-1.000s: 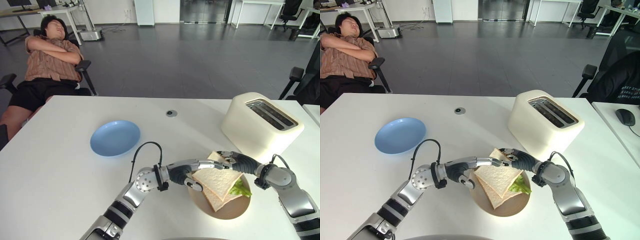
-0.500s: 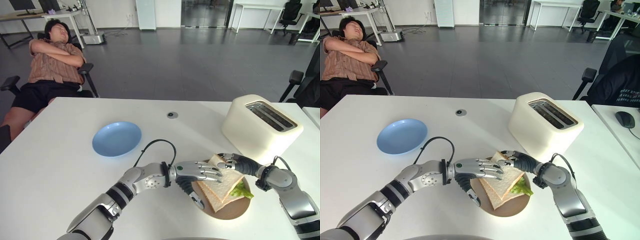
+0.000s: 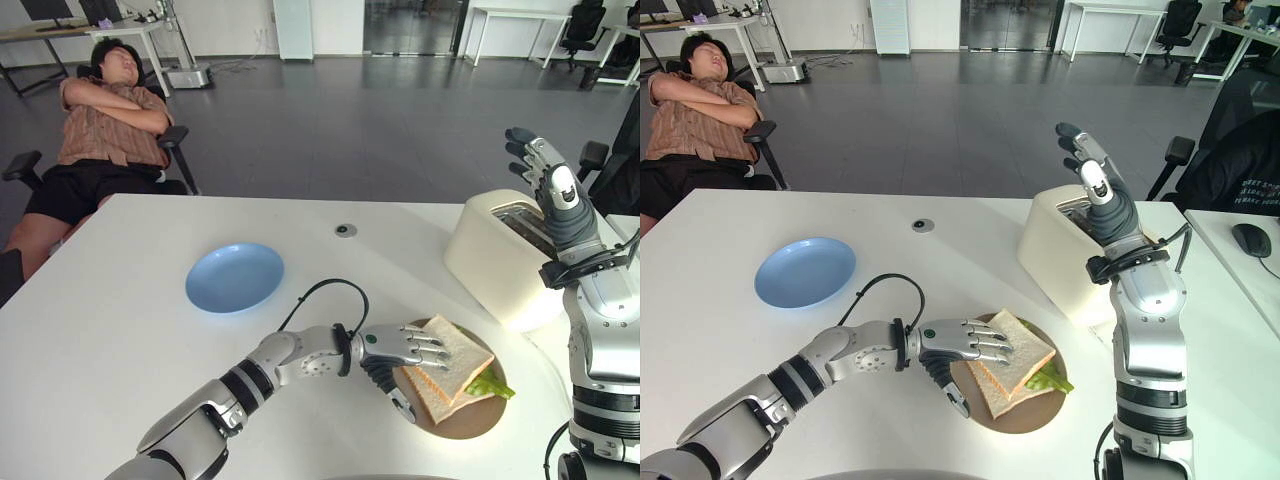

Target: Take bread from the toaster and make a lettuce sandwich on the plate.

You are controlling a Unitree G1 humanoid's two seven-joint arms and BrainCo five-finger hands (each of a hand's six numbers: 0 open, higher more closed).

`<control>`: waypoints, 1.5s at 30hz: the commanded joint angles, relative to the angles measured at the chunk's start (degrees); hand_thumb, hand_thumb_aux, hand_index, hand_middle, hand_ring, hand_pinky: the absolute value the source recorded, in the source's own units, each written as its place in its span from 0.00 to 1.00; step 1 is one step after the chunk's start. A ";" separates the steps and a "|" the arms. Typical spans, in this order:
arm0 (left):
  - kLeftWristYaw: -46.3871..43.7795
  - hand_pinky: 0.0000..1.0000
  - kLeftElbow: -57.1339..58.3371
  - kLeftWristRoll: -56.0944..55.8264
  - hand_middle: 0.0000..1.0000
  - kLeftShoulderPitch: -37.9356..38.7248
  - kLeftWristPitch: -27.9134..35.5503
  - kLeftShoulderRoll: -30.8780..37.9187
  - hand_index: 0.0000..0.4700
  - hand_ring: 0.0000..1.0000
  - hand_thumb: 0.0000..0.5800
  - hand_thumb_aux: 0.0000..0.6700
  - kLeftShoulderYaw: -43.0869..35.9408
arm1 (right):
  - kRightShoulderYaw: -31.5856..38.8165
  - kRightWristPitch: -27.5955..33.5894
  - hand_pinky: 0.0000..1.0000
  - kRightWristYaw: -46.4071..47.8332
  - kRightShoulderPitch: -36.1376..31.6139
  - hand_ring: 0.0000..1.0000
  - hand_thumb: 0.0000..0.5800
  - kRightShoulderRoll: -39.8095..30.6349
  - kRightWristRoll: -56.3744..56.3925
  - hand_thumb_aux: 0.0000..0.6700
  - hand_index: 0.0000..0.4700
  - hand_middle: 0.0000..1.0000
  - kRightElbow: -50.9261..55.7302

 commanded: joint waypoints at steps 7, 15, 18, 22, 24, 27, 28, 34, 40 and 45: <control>-3.25 0.00 -0.03 -8.39 0.00 4.08 -0.78 9.88 0.00 0.00 0.00 0.00 7.58 | 2.13 2.46 0.00 3.30 3.57 0.00 0.00 -0.52 1.40 0.00 0.00 0.00 -1.18; -12.39 0.00 -13.94 -49.61 0.00 9.96 -3.12 6.77 0.00 0.00 0.00 0.00 15.82 | 7.17 7.85 0.00 9.83 7.78 0.00 0.00 -2.66 1.88 0.00 0.00 0.00 -5.30; -19.71 0.00 -20.84 -65.08 0.00 12.16 1.05 7.33 0.00 0.00 0.00 0.00 17.18 | 10.63 9.69 1.00 16.62 10.69 1.00 0.85 -6.23 3.31 0.61 0.61 1.00 -8.90; -35.81 1.00 -26.20 -76.53 1.00 16.05 13.56 14.58 1.00 1.00 1.00 1.00 15.39 | 13.73 12.20 1.00 35.77 19.77 1.00 1.00 -19.18 8.94 1.00 1.00 1.00 -12.70; -40.87 1.00 -25.99 -75.38 1.00 17.64 17.58 17.03 1.00 1.00 1.00 1.00 14.88 | 13.26 14.43 1.00 40.46 22.74 1.00 1.00 -22.59 12.22 1.00 1.00 1.00 -14.85; -46.66 1.00 -23.64 -71.41 1.00 20.15 23.96 19.73 1.00 1.00 1.00 1.00 13.90 | 15.88 16.36 1.00 46.30 26.89 1.00 1.00 -27.82 12.98 1.00 1.00 1.00 -16.98; -48.50 1.00 -22.50 -70.39 1.00 20.78 26.19 20.33 1.00 1.00 1.00 1.00 13.50 | 17.52 16.36 1.00 47.51 27.91 1.00 1.00 -28.88 12.03 1.00 1.00 1.00 -16.57; -53.69 1.00 -16.28 -63.99 1.00 22.49 30.98 18.16 1.00 1.00 1.00 1.00 12.55 | 26.99 15.38 1.00 48.39 29.46 1.00 1.00 -30.31 4.76 1.00 1.00 1.00 -12.68; -51.48 1.00 -8.80 -54.76 1.00 22.10 28.40 15.65 1.00 1.00 1.00 1.00 12.73 | 30.97 12.62 1.00 43.31 22.99 1.00 1.00 -24.75 -1.76 1.00 1.00 1.00 -4.10; -49.23 1.00 2.71 -54.06 1.00 16.52 22.10 10.10 1.00 1.00 1.00 1.00 16.72 | 31.10 9.07 1.00 39.53 13.41 1.00 1.00 -17.39 -2.81 1.00 1.00 1.00 7.38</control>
